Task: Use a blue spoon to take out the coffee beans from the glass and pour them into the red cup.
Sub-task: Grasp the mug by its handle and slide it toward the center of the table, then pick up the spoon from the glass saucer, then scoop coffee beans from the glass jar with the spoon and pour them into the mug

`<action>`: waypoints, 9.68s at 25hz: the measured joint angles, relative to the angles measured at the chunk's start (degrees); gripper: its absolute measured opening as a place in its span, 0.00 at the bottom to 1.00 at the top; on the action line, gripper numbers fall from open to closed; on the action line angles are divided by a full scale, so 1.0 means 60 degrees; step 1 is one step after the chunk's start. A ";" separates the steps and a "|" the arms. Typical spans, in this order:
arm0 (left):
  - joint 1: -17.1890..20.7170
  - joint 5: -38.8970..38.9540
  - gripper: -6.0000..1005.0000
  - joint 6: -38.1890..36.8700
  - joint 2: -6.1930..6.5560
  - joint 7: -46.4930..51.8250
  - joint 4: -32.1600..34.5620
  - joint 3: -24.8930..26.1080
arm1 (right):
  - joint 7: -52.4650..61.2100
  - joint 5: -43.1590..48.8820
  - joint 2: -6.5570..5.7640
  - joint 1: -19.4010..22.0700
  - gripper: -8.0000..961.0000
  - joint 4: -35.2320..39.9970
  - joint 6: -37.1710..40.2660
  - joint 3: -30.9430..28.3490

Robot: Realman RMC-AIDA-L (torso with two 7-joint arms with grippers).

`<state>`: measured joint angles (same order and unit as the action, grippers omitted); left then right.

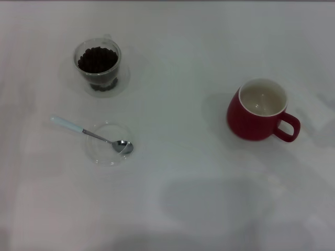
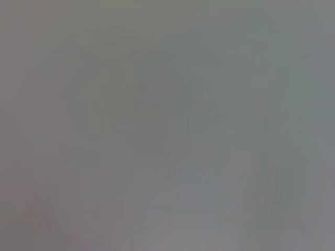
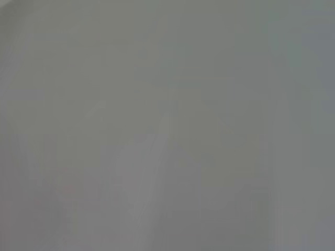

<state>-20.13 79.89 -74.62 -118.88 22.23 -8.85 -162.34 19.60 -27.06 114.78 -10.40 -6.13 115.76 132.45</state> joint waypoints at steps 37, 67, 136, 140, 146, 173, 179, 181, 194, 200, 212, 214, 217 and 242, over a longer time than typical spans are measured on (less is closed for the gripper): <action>0.0224 -0.0485 0.55 -0.0289 -0.0023 0.0000 0.0252 -0.0075 | 0.1423 0.2102 -0.0001 -0.0215 0.68 -0.0312 -0.2886 0.0894; 0.0423 -0.0567 0.55 -0.0864 0.0038 0.0000 0.0195 -0.0073 | 0.0790 0.2073 0.0029 -0.0392 0.57 0.0471 -0.5208 0.0777; 0.1432 -0.2145 0.56 -0.1803 -0.0019 0.4460 0.2189 -0.0074 | 0.1553 0.6150 -0.0628 -0.0716 0.68 0.0376 -0.0117 -0.0468; 0.1719 -0.2584 0.56 -0.1655 -0.0061 0.6899 0.2358 -0.0086 | 0.1491 0.6150 -0.0807 -0.0660 0.68 -0.0026 0.0488 -0.0982; 0.1615 -0.4185 0.56 -0.0821 -0.0063 0.9144 0.2533 -0.0088 | 0.1326 0.6151 -0.0860 -0.0676 0.68 -0.0079 0.0568 -0.1118; 0.0215 -0.6066 0.59 0.0459 0.0008 1.1237 0.1863 -0.0070 | 0.1085 0.6004 -0.0687 -0.0658 0.68 -0.0070 0.0982 -0.1228; 0.0001 -0.6064 0.59 0.0471 0.0009 1.1259 0.1684 -0.0066 | 0.1089 0.5779 -0.0658 -0.0671 0.67 -0.0077 0.0968 -0.1231; -0.0048 -0.6085 0.58 0.0471 0.0009 1.1253 0.1682 -0.0082 | 0.1111 0.5708 -0.0657 -0.0681 0.67 -0.0077 0.0970 -0.1231; 0.0018 -0.5940 0.29 0.0475 -0.0004 1.1221 0.1581 0.0007 | 0.1133 0.5487 -0.0644 -0.0775 0.67 -0.0006 0.0884 -0.1231; -0.0016 -0.5841 0.13 0.0378 0.0018 1.1220 0.1500 0.0025 | 0.1127 0.5417 -0.0631 -0.0834 0.67 -0.0037 0.0860 -0.1231; -0.0247 -0.4615 0.13 -0.2455 0.0281 1.1383 -0.0230 0.0025 | 0.1046 0.5419 -0.0560 -0.0894 0.67 -0.0013 0.0832 -0.1231; -0.0408 -0.4280 0.13 -0.2774 0.0448 1.1531 -0.0574 -0.0002 | 0.1039 0.5419 -0.0554 -0.0921 0.67 0.0005 0.0833 -0.1231; -0.0681 -0.4025 0.13 -0.2986 0.0757 1.1876 -0.0895 -0.0056 | 0.1039 0.5419 -0.0533 -0.0982 0.67 0.0013 0.0888 -0.1231; -0.4086 -0.6668 0.13 0.0549 0.1270 1.2830 -0.1704 -0.0101 | 0.1576 0.4064 -0.0180 -0.1013 0.67 0.0039 0.0952 -0.1245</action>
<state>-44.64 39.88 -71.32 -111.26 99.21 -19.07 -162.94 29.06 -2.68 113.70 -16.48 -5.89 121.47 124.97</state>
